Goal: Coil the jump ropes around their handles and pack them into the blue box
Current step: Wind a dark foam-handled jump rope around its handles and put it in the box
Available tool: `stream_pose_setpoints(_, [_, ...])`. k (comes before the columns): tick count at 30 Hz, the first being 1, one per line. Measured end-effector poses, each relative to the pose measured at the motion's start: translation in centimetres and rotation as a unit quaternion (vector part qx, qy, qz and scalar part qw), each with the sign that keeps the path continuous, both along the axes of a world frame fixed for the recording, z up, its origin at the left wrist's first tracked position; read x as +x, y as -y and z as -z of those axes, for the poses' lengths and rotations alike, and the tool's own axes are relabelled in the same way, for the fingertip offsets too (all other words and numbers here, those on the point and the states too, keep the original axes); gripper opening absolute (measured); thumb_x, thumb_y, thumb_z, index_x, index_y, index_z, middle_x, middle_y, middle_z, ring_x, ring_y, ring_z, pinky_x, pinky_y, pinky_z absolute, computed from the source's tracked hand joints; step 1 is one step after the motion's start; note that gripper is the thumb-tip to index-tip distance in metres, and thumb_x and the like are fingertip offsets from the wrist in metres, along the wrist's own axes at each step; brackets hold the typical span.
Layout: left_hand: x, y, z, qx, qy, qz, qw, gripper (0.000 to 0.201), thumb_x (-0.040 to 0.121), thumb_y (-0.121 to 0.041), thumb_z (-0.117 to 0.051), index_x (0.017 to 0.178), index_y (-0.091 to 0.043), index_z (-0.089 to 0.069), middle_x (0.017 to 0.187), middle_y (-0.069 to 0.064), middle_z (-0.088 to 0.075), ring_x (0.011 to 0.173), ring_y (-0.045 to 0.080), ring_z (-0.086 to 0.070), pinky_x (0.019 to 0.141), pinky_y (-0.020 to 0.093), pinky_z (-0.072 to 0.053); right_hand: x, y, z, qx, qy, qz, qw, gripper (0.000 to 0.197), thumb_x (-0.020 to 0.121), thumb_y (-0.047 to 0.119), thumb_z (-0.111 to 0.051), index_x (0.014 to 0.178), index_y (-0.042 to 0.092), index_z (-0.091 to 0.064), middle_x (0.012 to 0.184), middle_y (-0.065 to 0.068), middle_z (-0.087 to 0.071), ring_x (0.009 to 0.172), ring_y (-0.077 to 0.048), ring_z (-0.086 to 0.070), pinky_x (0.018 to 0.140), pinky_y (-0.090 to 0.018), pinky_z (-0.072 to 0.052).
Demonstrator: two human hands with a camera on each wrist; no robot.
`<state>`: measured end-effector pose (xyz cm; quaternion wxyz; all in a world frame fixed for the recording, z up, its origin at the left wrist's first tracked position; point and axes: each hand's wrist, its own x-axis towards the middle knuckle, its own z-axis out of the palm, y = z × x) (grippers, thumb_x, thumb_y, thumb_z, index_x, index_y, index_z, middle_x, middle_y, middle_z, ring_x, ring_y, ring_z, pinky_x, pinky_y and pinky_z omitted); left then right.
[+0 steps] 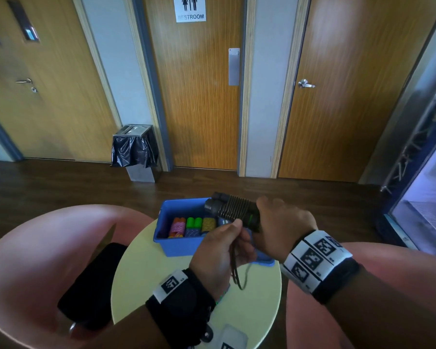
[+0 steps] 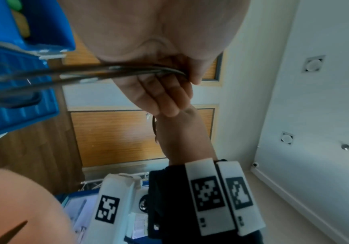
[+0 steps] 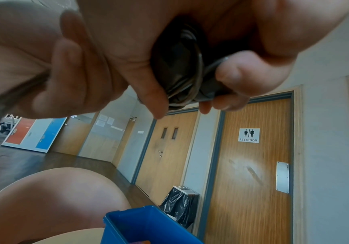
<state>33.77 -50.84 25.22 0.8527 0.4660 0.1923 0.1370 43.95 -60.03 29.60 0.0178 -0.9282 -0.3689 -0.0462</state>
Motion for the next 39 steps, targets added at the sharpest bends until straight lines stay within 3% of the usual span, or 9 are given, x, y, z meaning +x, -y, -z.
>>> stream_pose_setpoints(6, [0.0, 0.0, 0.0, 0.107, -0.001, -0.023, 0.994, 0.04, 0.104, -0.022, -0.042, 0.068, -0.009, -0.056, 0.055, 0.008, -0.048, 0.048, 0.018, -0.049, 0.056, 0.028, -0.048, 0.3, -0.2, -0.2, 0.016, -0.02, 0.005, 1.0, 0.04, 0.081, 0.052, -0.062, 0.104, 0.023, -0.047, 0.082, 0.006, -0.047, 0.068, -0.019, -0.051, 0.059, -0.03, -0.042])
stream_pose_setpoints(9, [-0.5, 0.1, 0.5, 0.133, 0.017, -0.001, 0.991, 0.034, 0.105, -0.021, -0.04, 0.075, -0.009, -0.053, 0.06, 0.006, -0.043, 0.044, 0.016, -0.036, 0.044, 0.022, -0.032, 0.6, 0.0, -0.2, 0.029, -0.046, -0.003, 0.999, 0.033, 0.079, 0.049, -0.063, 0.099, 0.026, -0.049, 0.08, 0.008, -0.052, 0.069, -0.016, -0.055, 0.059, -0.03, -0.045])
stream_pose_setpoints(12, [-0.8, -0.3, 1.3, 0.125, 0.049, 0.038, 0.99, 0.027, 0.096, -0.031, -0.045, 0.075, -0.018, -0.056, 0.06, 0.001, -0.037, 0.047, 0.011, -0.021, 0.046, 0.025, -0.013, 1.3, 0.2, 0.4, 0.066, -0.104, -0.013, 0.992, 0.024, 0.074, 0.048, -0.059, 0.085, 0.028, -0.055, 0.073, 0.006, -0.062, 0.064, -0.014, -0.062, 0.059, -0.031, -0.053])
stream_pose_setpoints(14, [-0.8, -0.8, 1.8, 0.133, 0.058, 0.043, 0.988, 0.027, 0.092, -0.034, -0.046, 0.072, -0.021, -0.059, 0.06, -0.001, -0.034, 0.047, 0.01, -0.019, 0.047, 0.026, -0.013, 1.5, 0.2, 1.0, 0.082, -0.162, -0.017, 0.983, 0.026, 0.072, 0.052, -0.057, 0.079, 0.027, -0.057, 0.066, 0.004, -0.064, 0.059, -0.013, -0.063, 0.057, -0.033, -0.055])
stream_pose_setpoints(17, [-0.7, -1.5, 2.7, 0.142, 0.058, 0.036, 0.988, 0.027, 0.089, -0.036, -0.053, 0.067, -0.02, -0.06, 0.058, 0.0, -0.035, 0.047, 0.011, -0.02, 0.048, 0.028, -0.013, 1.5, 0.2, 1.9, 0.1, -0.268, -0.01, 0.958, 0.032, 0.071, 0.054, -0.065, 0.077, 0.023, -0.059, 0.065, 0.001, -0.067, 0.059, -0.016, -0.065, 0.06, -0.036, -0.055])
stream_pose_setpoints(24, [-0.5, -1.9, 3.5, 0.133, 0.039, 0.036, 0.99, 0.041, 0.081, -0.042, -0.065, 0.056, -0.013, -0.052, 0.049, 0.006, -0.032, 0.045, 0.015, -0.02, 0.053, 0.037, -0.01, 0.5, 0.2, 2.6, 0.164, -0.467, 0.022, 0.869, 0.023, 0.064, 0.031, -0.072, 0.071, 0.017, -0.055, 0.054, 0.0, -0.045, 0.053, -0.02, -0.043, 0.058, -0.034, -0.035])
stream_pose_setpoints(27, [-0.3, -1.8, 3.0, 0.121, 0.022, 0.044, 0.991, 0.044, 0.085, -0.039, -0.06, 0.053, -0.012, -0.048, 0.049, 0.007, -0.03, 0.045, 0.015, -0.019, 0.052, 0.035, -0.01, 0.2, 0.5, 2.3, 0.188, -0.472, 0.022, 0.861, 0.02, 0.072, 0.022, -0.069, 0.07, 0.015, -0.051, 0.054, -0.002, -0.042, 0.052, -0.02, -0.04, 0.056, -0.031, -0.032])
stream_pose_setpoints(32, [-0.4, -2.2, 3.0, 0.164, 0.022, 0.043, 0.985, 0.055, 0.082, -0.046, -0.064, 0.049, -0.006, -0.044, 0.043, 0.007, -0.031, 0.044, 0.018, -0.02, 0.049, 0.033, -0.012, -0.4, 1.4, 1.1, 0.183, -0.354, -0.015, 0.917, 0.012, 0.078, 0.027, -0.065, 0.084, 0.018, -0.059, 0.063, 0.002, -0.056, 0.06, -0.017, -0.054, 0.058, -0.03, -0.041])
stream_pose_setpoints(39, [-0.2, -2.6, 2.5, 0.124, 0.054, 0.067, 0.989, 0.047, 0.074, -0.046, -0.067, 0.049, -0.013, -0.046, 0.044, 0.002, -0.03, 0.044, 0.013, -0.019, 0.051, 0.03, -0.009, -1.2, 1.4, 0.4, 0.224, -0.476, -0.033, 0.85, 0.014, 0.06, 0.03, -0.065, 0.065, 0.026, -0.053, 0.054, 0.005, -0.047, 0.051, -0.017, -0.043, 0.056, -0.034, -0.035])
